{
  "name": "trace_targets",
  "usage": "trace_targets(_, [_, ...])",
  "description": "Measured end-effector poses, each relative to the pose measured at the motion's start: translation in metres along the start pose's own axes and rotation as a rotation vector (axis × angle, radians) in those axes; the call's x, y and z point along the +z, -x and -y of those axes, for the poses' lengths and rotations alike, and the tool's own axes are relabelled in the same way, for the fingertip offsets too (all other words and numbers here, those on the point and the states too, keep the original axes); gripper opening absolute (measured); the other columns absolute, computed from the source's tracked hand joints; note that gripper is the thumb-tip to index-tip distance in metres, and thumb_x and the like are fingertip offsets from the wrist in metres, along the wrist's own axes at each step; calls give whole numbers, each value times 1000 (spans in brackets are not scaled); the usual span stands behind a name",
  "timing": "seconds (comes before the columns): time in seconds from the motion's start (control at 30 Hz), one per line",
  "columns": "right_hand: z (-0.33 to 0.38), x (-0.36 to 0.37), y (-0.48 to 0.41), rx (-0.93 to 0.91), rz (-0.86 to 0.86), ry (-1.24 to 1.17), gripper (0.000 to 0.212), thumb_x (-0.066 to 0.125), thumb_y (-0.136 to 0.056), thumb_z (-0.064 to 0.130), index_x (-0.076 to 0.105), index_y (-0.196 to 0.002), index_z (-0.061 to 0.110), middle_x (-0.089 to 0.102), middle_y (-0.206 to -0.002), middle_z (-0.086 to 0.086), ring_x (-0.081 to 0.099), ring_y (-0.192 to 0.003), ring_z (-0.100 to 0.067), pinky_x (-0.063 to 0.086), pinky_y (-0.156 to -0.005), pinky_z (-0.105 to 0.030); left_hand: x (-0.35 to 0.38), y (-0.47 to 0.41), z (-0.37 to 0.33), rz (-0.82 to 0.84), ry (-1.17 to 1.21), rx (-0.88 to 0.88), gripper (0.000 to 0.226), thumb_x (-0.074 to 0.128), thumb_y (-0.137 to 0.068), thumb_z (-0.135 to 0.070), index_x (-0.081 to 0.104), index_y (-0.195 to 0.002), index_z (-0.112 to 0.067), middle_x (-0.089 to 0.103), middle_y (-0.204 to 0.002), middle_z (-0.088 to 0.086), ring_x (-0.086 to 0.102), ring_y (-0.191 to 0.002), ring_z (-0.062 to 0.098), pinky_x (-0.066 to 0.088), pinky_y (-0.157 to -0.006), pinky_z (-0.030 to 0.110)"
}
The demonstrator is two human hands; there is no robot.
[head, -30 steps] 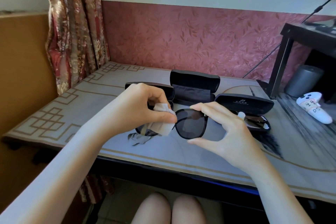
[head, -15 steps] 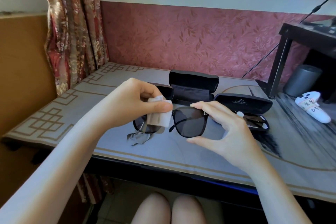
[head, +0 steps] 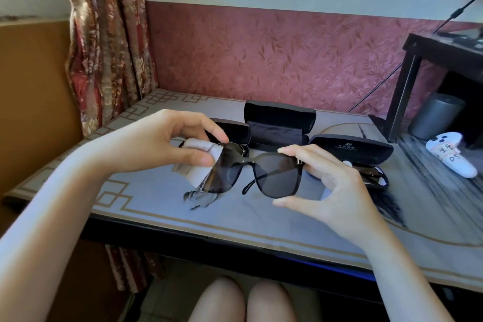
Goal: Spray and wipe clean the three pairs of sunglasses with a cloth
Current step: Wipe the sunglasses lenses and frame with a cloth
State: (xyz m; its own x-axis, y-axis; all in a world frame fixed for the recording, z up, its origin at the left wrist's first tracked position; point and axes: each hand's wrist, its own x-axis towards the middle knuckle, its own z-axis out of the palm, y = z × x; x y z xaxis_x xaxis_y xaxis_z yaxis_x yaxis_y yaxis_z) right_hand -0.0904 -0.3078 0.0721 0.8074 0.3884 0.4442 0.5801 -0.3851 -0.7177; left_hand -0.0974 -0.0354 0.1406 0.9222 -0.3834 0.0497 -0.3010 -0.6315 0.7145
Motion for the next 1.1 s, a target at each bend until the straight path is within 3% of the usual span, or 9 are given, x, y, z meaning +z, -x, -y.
trace_targets(0.1, [-2, 0, 0, 9, 31, -31, 60, 77, -65, 61, 58, -119, 46, 59, -121, 14, 54, -122, -17, 19, -109, -69, -3, 1, 0, 76, -11, -9, 35, 70, -73, -36, 64, -106, -45, 74, -88, -11, 64, -93, -1, 42, -79, 6])
trace_targets(0.2, [-2, 0, 1, 9, 47, -81, 61, 77, -64, 64, 59, -119, 44, 60, -122, 11, 55, -122, -17, 19, -111, -67, -5, 0, 2, 118, 9, -19, 41, 70, -73, -38, 61, -110, -53, 72, -93, -25, 57, -113, -4, 36, -93, 3])
trace_targets(0.3, [-1, 0, 0, 21, 58, -59, 62, 74, -62, 69, 58, -119, 49, 59, -124, 14, 53, -124, -16, 15, -109, -70, -6, -1, 4, 169, 8, -19, 50, 72, -73, -59, 54, -119, -58, 74, -102, -14, 57, -99, 24, 34, -109, 47])
trace_targets(0.37, [1, -2, 0, 18, 63, -60, 62, 74, -62, 69, 58, -118, 50, 59, -123, 15, 53, -124, -14, 14, -109, -70, -6, 0, 3, 194, 25, -13, 59, 72, -67, -62, 52, -122, -60, 75, -101, -6, 57, -103, 32, 31, -107, 59])
trace_targets(0.47, [4, -4, 0, 10, 61, -65, 59, 74, -63, 67, 58, -118, 50, 59, -121, 18, 53, -123, -13, 17, -110, -69, -6, -1, -1, 230, 63, 11, 61, 75, -74, -45, 50, -128, -56, 77, -95, -4, 54, -121, 43, 38, -104, 49])
trace_targets(0.53, [6, -4, 0, 15, 63, -18, 59, 72, -64, 69, 56, -118, 51, 57, -123, 19, 52, -125, -14, 17, -108, -71, -4, -5, -5, 231, 106, -19, 63, 75, -82, -21, 48, -135, -43, 77, -85, -1, 71, -96, 25, 52, -88, 32])
trace_targets(0.6, [7, -3, -1, 20, 67, 34, 59, 69, -64, 71, 54, -119, 53, 56, -125, 22, 50, -127, -13, 17, -107, -72, 1, -7, -9, 240, 117, -43, 70, 71, -80, -3, 45, -138, -32, 76, -82, -1, 69, -68, 5, 53, -66, 17])
trace_targets(0.73, [8, -1, -1, 17, 67, 67, 60, 65, -64, 75, 51, -120, 56, 54, -125, 25, 50, -126, -9, 17, -107, -72, 10, -11, -15, 170, 45, -46, 74, 78, -68, -22, 47, -134, -39, 76, -95, 2, 71, -94, 18, 51, -96, 43])
trace_targets(1.1, [6, -3, 2, 2, 31, 107, 55, 71, -66, 58, 52, -117, 54, 55, -122, 24, 51, -124, -9, 25, -105, -69, 34, -17, -18, -15, -38, -19, 62, 82, -67, -39, 54, -121, -50, 73, -91, 6, 64, -87, 34, 51, -84, 51])
